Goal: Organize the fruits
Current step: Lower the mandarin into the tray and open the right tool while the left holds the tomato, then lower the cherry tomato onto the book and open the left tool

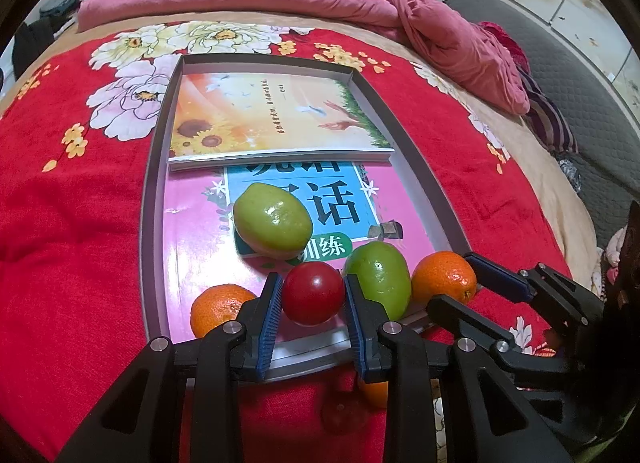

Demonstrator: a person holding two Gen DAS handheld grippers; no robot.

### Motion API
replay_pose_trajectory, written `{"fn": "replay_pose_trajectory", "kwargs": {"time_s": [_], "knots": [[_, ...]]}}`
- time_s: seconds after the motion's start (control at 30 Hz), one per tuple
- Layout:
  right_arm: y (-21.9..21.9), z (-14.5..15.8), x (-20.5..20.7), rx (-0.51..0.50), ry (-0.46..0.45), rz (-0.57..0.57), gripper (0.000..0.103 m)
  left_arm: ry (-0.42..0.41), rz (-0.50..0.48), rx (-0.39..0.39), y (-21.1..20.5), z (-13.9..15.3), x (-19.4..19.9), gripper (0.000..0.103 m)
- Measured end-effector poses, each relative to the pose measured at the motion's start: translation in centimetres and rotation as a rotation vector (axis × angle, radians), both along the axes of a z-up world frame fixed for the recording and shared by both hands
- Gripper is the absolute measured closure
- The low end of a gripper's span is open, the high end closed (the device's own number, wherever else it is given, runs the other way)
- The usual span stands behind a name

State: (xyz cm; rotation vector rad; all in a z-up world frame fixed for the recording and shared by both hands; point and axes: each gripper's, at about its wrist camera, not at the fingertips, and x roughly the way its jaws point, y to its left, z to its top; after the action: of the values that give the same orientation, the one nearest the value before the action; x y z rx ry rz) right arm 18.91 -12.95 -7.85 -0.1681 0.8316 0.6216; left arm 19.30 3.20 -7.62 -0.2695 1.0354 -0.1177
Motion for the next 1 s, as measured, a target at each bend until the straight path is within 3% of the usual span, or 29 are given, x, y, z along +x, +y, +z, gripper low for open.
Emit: {"fn": "replay_pose_trajectory", "kwargs": {"time_s": [0.13, 0.83, 1.0], "knots": [[-0.3, 0.4, -0.2, 0.016, -0.006, -0.001, 0.054, 0.002, -0.001, 0.000, 0.0, 0.0, 0.1, 0.071], [0.3, 0.8, -0.8, 0.013, 0.001, 0.017, 0.052, 0.013, -0.002, 0.000, -0.2, -0.1, 0.3, 0.071], [0.4, 0.8, -0.8, 0.015, 0.001, 0.016, 0.050, 0.013, -0.002, -0.001, -0.2, 0.1, 0.1, 0.064]]}}
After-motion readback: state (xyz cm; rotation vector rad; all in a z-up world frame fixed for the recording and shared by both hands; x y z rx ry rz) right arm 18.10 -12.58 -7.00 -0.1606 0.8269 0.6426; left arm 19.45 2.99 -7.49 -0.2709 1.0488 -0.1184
